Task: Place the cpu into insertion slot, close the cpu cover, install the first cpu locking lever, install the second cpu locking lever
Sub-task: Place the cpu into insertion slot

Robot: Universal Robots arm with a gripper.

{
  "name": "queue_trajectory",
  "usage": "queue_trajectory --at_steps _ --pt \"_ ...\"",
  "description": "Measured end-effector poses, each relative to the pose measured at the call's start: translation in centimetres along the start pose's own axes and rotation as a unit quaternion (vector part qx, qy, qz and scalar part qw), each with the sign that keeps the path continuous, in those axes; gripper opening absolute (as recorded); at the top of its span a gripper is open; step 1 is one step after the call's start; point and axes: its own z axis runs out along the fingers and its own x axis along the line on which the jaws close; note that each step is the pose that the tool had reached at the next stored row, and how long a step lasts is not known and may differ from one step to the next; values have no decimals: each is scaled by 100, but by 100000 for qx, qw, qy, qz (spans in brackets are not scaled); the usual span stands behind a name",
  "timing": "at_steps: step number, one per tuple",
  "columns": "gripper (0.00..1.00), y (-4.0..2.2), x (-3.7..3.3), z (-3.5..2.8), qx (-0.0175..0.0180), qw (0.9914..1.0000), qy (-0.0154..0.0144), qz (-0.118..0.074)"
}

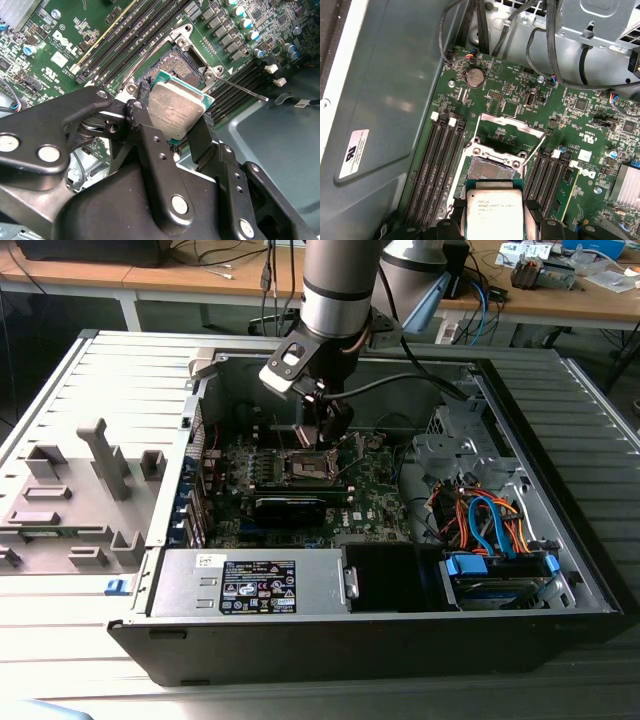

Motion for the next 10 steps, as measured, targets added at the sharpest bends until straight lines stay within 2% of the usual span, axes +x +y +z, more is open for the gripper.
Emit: queue_trajectory --at_steps 10 --pt "55 0 0 11 -9 99999 17 356"
